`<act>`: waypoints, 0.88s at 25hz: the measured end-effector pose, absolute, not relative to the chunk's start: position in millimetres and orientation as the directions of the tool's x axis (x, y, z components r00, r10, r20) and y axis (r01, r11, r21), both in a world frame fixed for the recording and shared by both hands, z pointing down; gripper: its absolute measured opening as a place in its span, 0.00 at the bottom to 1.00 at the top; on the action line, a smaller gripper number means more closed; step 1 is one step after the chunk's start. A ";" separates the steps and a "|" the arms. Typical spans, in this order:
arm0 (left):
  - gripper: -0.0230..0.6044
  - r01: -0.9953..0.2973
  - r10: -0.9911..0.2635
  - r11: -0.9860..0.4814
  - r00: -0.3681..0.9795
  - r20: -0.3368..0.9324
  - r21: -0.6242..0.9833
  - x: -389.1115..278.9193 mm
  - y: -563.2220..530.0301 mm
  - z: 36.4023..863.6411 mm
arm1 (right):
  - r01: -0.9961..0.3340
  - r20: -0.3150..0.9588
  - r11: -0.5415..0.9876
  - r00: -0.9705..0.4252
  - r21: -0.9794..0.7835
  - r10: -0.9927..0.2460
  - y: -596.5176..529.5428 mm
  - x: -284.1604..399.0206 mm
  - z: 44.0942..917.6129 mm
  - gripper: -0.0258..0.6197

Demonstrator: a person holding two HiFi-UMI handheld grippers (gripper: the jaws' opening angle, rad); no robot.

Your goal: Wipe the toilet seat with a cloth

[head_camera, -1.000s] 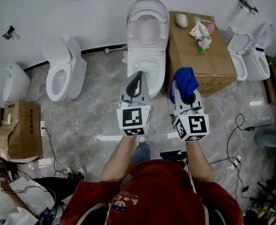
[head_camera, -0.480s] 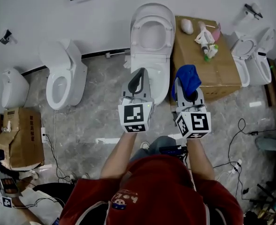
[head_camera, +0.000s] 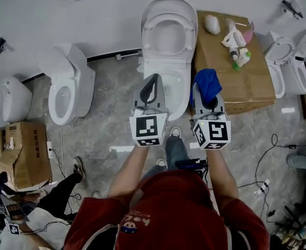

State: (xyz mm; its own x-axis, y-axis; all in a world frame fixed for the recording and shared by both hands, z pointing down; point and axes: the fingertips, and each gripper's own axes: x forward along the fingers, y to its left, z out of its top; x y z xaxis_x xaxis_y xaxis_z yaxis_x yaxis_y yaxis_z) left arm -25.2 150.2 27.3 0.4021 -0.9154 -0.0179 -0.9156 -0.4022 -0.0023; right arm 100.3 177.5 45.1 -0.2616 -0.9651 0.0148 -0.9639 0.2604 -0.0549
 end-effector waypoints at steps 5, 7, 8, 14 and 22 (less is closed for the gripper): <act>0.06 -0.931 -0.930 -0.365 0.366 -0.036 -0.011 -7.0 41.2 70.8 | -0.959 0.061 0.278 -0.281 -0.049 -0.958 58.9 120.7 103.9 0.13; 0.06 -0.934 -0.933 -0.357 0.358 -0.041 -0.013 3.7 6.8 85.3 | -0.956 0.069 0.291 -0.294 -0.045 -0.953 22.0 128.3 122.8 0.13; 0.06 -0.934 -0.933 -0.357 0.357 -0.042 -0.008 9.8 -9.1 93.3 | -0.954 0.073 0.297 -0.299 -0.040 -0.951 5.1 131.7 133.2 0.13; 0.06 -0.941 -0.942 -0.337 0.337 0.002 0.029 17.4 -97.5 169.3 | -0.948 0.121 0.316 -0.317 -0.029 -0.941 -91.5 128.8 223.8 0.13; 0.06 -0.946 -0.945 -0.317 0.321 0.063 0.064 -20.9 -187.7 327.7 | -0.969 0.212 0.241 -0.248 -0.062 -0.945 -203.7 103.5 428.2 0.13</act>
State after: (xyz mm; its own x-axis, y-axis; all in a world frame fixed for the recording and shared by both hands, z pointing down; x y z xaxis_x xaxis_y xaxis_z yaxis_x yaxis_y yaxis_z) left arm -20.9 -187.7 327.7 0.3211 -0.9450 0.0628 -0.9462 -0.3173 0.0638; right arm 103.5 -203.7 428.2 -0.2485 -0.9452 0.2117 -0.9686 0.2407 -0.0621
